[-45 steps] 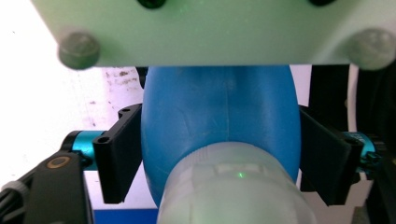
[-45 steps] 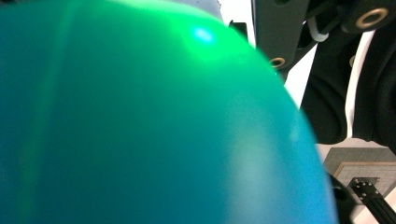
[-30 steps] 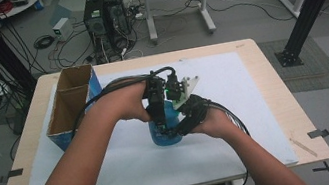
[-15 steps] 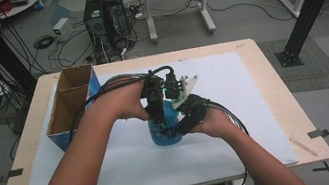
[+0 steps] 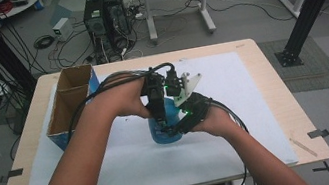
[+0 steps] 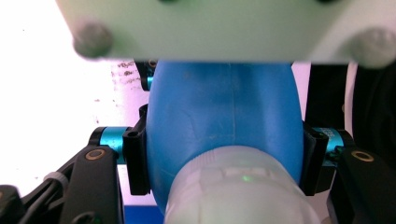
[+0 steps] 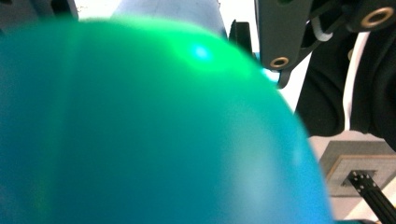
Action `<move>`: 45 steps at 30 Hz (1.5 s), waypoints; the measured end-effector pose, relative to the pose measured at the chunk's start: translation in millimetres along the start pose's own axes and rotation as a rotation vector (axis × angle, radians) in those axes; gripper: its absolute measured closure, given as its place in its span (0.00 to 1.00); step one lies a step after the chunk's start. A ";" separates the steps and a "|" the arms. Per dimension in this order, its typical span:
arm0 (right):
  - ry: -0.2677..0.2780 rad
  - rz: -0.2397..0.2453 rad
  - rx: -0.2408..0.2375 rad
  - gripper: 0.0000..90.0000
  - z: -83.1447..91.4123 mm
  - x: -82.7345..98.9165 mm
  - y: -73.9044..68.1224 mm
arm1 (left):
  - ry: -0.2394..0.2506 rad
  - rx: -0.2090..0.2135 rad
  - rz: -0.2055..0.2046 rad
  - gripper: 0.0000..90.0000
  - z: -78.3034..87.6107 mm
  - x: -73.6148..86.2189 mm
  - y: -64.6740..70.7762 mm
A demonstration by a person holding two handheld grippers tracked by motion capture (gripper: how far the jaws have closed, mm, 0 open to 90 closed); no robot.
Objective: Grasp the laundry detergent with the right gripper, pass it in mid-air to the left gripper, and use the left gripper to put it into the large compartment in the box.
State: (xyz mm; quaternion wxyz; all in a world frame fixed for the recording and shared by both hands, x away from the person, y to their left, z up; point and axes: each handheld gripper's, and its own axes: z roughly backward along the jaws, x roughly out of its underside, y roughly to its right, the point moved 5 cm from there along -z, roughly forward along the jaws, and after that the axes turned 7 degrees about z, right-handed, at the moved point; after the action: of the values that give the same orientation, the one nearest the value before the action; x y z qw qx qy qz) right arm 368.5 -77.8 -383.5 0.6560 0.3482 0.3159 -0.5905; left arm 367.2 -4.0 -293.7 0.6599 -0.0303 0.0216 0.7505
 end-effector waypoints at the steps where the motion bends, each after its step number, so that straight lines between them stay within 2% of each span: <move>1: 0.006 -0.003 0.001 0.48 1.2 -0.2 0.0 | 0.000 0.001 0.000 0.43 1.1 0.6 -0.5; 5: 0.034 -0.014 0.002 0.45 6.4 -1.8 0.6 | -0.006 -0.006 -0.001 0.43 2.3 2.6 -2.0; 7: 0.051 -0.020 0.021 0.39 11.8 -2.4 1.9 | -0.012 -0.008 0.008 0.43 2.6 4.2 -2.7; 14: 0.036 -0.026 0.038 0.34 17.5 1.3 4.5 | -0.023 -0.012 0.040 0.43 6.8 13.3 -9.3; 23: 0.026 -0.045 0.052 0.26 21.8 4.6 8.9 | -0.014 -0.010 0.074 0.43 15.4 21.4 -13.0; 28: 0.017 -0.049 0.051 0.26 23.8 5.6 9.5 | -0.016 -0.008 0.091 0.43 18.1 25.4 -14.8; 30: 0.000 -0.048 0.061 0.25 27.3 6.1 11.0 | -0.007 -0.010 0.111 0.43 23.5 30.8 -17.1; 33: -0.001 -0.043 0.066 0.25 29.3 4.7 11.5 | -0.006 -0.012 0.116 0.43 25.8 32.4 -18.0; 34: -0.001 -0.043 0.066 0.24 29.3 4.7 11.5 | -0.006 -0.016 0.131 0.43 30.5 36.2 -19.5; 35: -0.007 -0.045 0.070 0.16 30.2 3.1 12.3 | -0.006 -0.020 0.135 0.43 32.5 37.8 -20.2; 36: -0.020 -0.056 0.070 0.15 30.4 2.5 12.6 | -0.005 -0.024 0.142 0.43 34.2 39.4 -20.4; 45: -0.139 -0.048 0.055 0.15 28.4 0.9 14.8 | -0.010 -0.025 0.198 0.43 47.5 55.7 -24.0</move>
State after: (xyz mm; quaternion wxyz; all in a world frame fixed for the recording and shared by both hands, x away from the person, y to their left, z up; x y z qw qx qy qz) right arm 383.5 -101.0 -367.2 0.6522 0.3165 0.2614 -0.6373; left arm 383.1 57.6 -250.3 0.5820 -0.0324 0.0119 0.8125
